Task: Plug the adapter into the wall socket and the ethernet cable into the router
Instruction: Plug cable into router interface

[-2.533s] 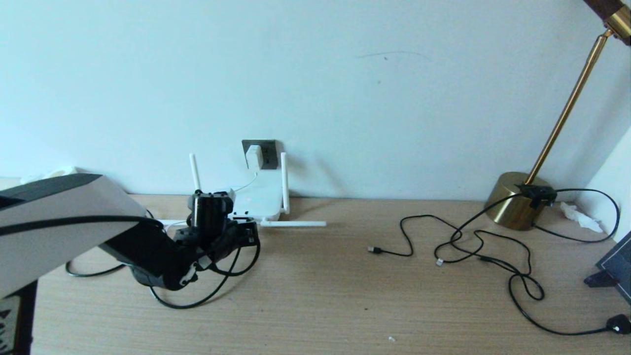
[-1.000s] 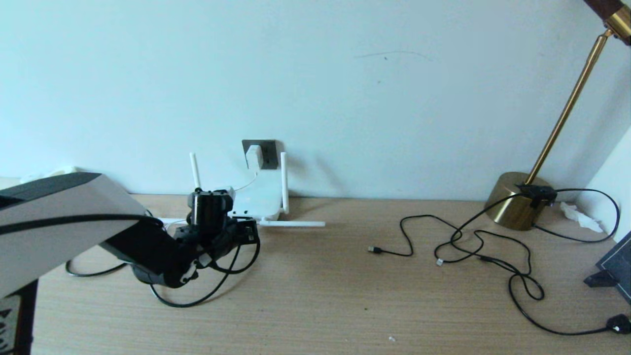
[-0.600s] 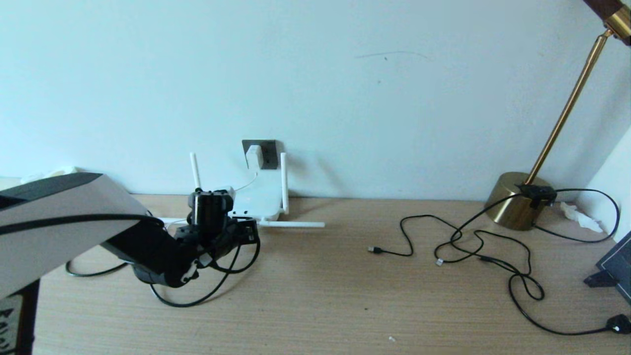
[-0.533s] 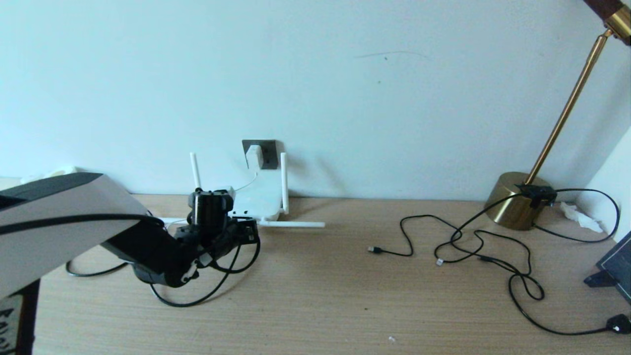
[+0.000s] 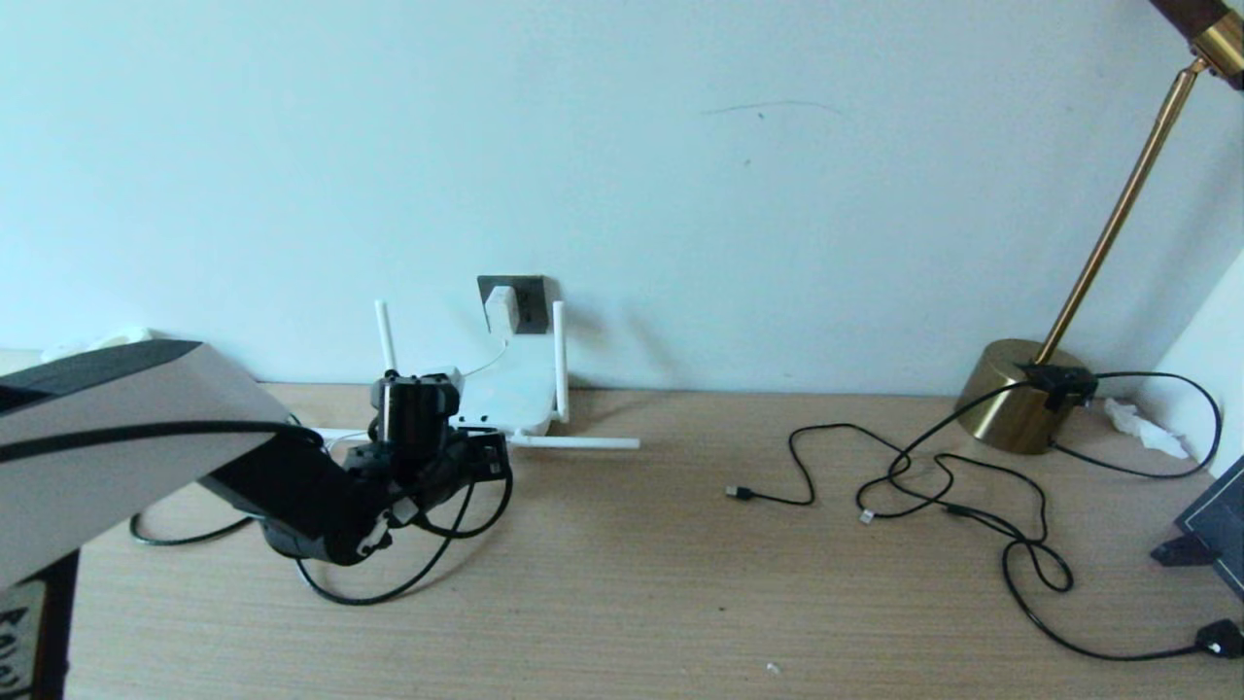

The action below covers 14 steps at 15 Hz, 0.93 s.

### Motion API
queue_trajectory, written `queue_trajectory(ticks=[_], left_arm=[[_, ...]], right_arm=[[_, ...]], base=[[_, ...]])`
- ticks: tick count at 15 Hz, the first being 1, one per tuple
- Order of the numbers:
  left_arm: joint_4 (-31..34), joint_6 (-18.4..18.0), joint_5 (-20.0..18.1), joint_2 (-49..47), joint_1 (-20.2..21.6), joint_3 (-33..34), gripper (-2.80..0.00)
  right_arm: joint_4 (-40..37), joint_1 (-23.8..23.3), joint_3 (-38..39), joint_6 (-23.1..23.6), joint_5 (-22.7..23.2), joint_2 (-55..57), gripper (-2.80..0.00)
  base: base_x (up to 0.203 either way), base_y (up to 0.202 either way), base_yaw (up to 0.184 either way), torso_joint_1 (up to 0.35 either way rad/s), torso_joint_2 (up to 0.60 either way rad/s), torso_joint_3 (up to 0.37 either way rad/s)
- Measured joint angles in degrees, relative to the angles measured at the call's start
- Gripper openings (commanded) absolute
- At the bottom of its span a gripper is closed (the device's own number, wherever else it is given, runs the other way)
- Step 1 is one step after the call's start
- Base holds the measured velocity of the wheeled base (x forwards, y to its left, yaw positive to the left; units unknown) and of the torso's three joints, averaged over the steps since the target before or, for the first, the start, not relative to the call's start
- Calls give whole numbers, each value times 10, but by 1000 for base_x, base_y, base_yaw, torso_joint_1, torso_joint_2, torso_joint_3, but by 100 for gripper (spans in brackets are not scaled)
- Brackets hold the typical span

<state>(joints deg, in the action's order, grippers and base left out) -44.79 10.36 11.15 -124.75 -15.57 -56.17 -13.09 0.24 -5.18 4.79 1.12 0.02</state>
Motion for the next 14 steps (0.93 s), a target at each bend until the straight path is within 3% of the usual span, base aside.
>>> queue_trajectory(ticks=[14], left_arm=[[3,-11,-22,-3,15,-8,-280]], right_arm=[[0,0,0,0,0,0,0]], base=[[0,0,0,0,0,0]])
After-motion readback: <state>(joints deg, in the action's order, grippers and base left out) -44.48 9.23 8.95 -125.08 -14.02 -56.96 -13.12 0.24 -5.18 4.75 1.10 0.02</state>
